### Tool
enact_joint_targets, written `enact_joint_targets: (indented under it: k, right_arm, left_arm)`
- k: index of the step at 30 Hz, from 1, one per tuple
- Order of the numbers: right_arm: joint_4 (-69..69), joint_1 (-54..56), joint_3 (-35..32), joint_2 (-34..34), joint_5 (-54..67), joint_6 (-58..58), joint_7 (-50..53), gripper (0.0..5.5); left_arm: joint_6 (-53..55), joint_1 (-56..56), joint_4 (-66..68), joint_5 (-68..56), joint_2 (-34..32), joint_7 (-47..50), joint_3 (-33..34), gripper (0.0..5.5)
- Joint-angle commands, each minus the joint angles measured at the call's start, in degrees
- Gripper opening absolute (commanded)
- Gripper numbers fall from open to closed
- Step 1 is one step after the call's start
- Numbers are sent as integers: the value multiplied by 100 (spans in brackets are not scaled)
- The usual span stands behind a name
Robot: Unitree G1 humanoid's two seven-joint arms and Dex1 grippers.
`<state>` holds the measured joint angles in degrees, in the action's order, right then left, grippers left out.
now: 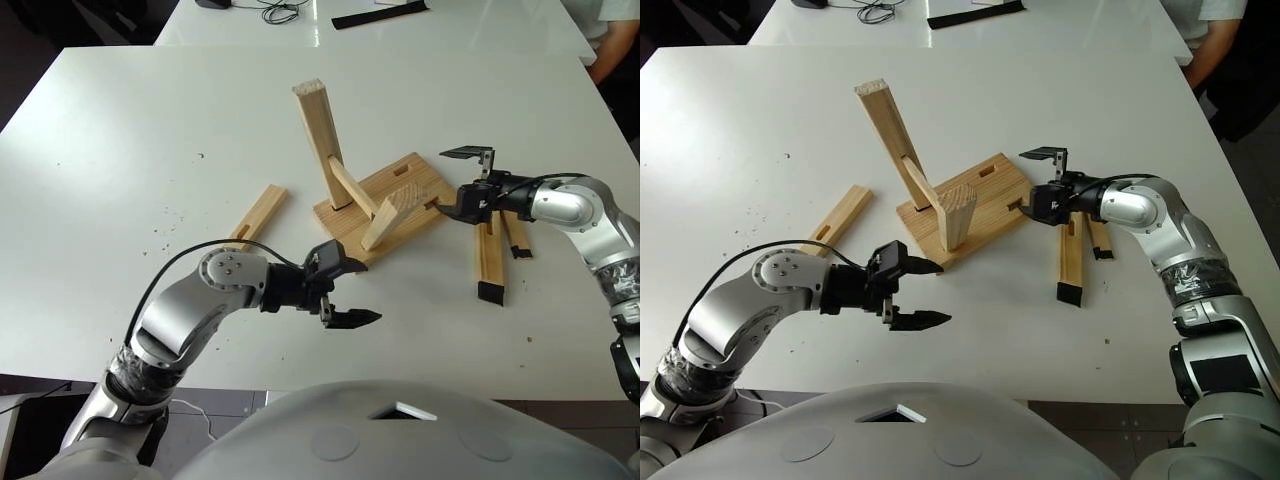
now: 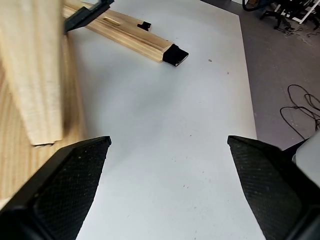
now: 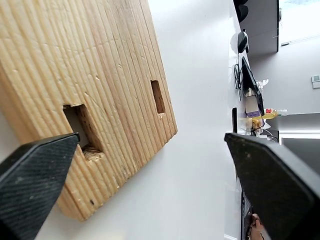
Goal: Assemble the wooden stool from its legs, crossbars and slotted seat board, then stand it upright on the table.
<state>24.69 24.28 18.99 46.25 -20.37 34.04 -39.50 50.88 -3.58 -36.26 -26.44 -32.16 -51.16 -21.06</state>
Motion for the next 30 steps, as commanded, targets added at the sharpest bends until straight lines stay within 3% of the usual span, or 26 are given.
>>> enact_joint_targets:
  k: [1,9,19,30]
  right_arm:
    - [298,175,340,-212,-264,48,-264,536]
    - [382,166,372,-168,-263,154,-223,536]
    - [209,-43,333,-87,-230,95,-254,536]
    - [-1066,-311,393,-314,990,-949,-1537,536]
  left_arm:
    - [238,-150,282,-74,330,292,-355,434]
    - [140,-294,887,525,159,740,-878,434]
    - [-266,-481,1258,1113,-462,820,-731,434]
    - [-529,-668,1672,1470,-456,956,-550,434]
